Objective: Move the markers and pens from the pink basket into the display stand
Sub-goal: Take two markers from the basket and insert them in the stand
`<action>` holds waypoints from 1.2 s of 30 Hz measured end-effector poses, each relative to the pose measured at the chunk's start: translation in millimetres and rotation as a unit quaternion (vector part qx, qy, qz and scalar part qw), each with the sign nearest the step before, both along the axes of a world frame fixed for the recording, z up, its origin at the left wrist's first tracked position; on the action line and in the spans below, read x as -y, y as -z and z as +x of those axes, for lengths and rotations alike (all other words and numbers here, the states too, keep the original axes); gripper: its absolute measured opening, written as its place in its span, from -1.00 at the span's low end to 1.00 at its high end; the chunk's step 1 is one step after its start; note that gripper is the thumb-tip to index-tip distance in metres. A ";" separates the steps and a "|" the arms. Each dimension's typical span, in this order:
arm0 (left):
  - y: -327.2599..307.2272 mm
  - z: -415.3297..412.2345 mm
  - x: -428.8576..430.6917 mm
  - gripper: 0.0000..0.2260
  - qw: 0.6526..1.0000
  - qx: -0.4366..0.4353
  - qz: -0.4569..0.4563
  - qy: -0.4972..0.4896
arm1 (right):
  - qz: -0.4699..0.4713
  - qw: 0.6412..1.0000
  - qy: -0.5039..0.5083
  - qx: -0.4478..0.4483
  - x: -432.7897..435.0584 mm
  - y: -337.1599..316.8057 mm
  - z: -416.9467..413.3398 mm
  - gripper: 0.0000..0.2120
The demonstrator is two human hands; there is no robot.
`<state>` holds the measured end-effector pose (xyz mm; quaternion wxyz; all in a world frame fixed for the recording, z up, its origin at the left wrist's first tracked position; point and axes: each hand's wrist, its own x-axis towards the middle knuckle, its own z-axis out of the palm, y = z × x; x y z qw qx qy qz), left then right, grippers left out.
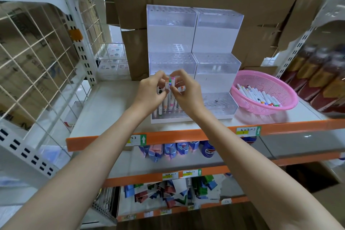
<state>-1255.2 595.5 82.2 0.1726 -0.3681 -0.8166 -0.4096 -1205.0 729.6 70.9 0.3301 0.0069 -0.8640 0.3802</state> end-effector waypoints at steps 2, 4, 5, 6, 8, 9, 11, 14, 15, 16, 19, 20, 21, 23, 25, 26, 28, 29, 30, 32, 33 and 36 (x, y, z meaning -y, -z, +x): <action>-0.2 -0.2 0.1 -0.83 1.000 -0.005 0.000 -0.003 | -0.008 1.000 0.002 0.002 -0.4 -0.3 0.5 -0.74; -0.1 -1.3 0.9 -0.84 1.000 -0.010 0.000 -0.009 | -0.016 1.000 0.003 0.007 -0.6 -0.9 0.9 -0.74; 0.3 -2.0 1.5 -0.84 1.000 -0.012 -0.001 -0.010 | -0.019 1.000 0.002 0.009 -0.6 -1.4 1.1 -0.75; 0.5 -2.7 2.2 -0.84 1.000 -0.014 -0.002 -0.011 | -0.021 1.000 0.001 0.011 -0.5 -1.7 1.2 -0.75; 0.7 -3.5 3.3 -0.83 1.000 -0.021 0.000 -0.012 | -0.023 1.000 -0.001 0.013 -0.3 -2.4 1.0 -0.75; 1.0 -3.7 3.6 -0.83 1.000 -0.023 0.002 -0.012 | -0.023 1.000 -0.002 0.014 -0.5 -2.5 0.8 -0.75; 2.2 -3.4 4.1 -0.84 0.999 -0.029 -0.003 -0.014 | -0.024 1.000 -0.004 0.015 -0.4 -2.3 0.5 -0.75; 7.3 -3.0 3.7 -0.85 0.999 -0.044 -0.028 -0.016 | -0.036 0.999 -0.012 0.015 -1.1 -1.4 -0.3 -0.76; 9.1 -3.0 3.7 -0.85 0.998 -0.047 -0.028 -0.019 | -0.037 0.999 -0.011 0.016 -1.3 -1.2 -0.6 -0.76; 10.9 -3.1 3.7 -0.85 0.998 -0.051 -0.027 -0.024 | -0.036 0.999 -0.010 0.016 -1.6 -0.8 -0.7 -0.76; 14.9 -3.6 4.1 -0.84 0.997 -0.064 -0.040 -0.033 | -0.035 0.999 -0.012 0.013 -2.1 -0.3 -0.8 -0.76; 15.5 -3.2 4.5 -0.83 0.996 -0.070 -0.049 -0.033 | -0.035 0.999 -0.012 0.014 -2.0 -0.1 -0.8 -0.76; 16.1 -3.1 4.7 -0.82 0.995 -0.075 -0.056 -0.033 | -0.034 0.999 -0.013 0.014 -2.0 -0.1 -0.9 -0.76; 16.5 -3.0 5.3 -0.81 0.994 -0.083 -0.066 -0.034 | -0.031 0.999 -0.013 0.014 -2.0 0.1 -1.0 -0.76; 16.8 -2.7 6.0 -0.79 0.993 -0.092 -0.073 -0.034 | -0.029 0.999 -0.013 0.013 -2.5 0.4 -1.1 -0.76; 17.4 -2.6 6.5 -0.78 0.992 -0.094 -0.074 -0.035 | -0.029 0.999 -0.013 0.013 -2.7 0.9 -1.4 -0.76; 19.2 -2.5 7.7 -0.77 0.992 -0.097 -0.071 -0.036 | -0.030 0.999 -0.012 0.011 -3.0 2.1 -2.1 -0.76; 20.2 -2.0 7.6 -0.77 0.992 -0.098 -0.070 -0.036 | -0.029 0.999 -0.010 0.009 -3.1 2.6 -2.1 -0.75; 20.9 -1.3 7.3 -0.77 0.992 -0.101 -0.072 -0.036 | -0.027 1.000 -0.009 0.008 -3.3 3.0 -2.0 -0.75; 21.8 -1.0 6.6 -0.77 0.990 -0.109 -0.077 -0.035 | -0.022 1.000 -0.009 0.009 -3.8 3.7 -2.2 -0.75; 21.8 -1.3 6.8 -0.76 0.989 -0.115 -0.082 -0.036 | -0.020 1.000 -0.011 0.010 -4.1 4.3 -2.4 -0.75; 21.1 -4.5 8.6 -0.74 0.986 -0.132 -0.099 -0.038 | -0.008 1.000 -0.012 0.011 -4.2 7.1 -2.2 -0.75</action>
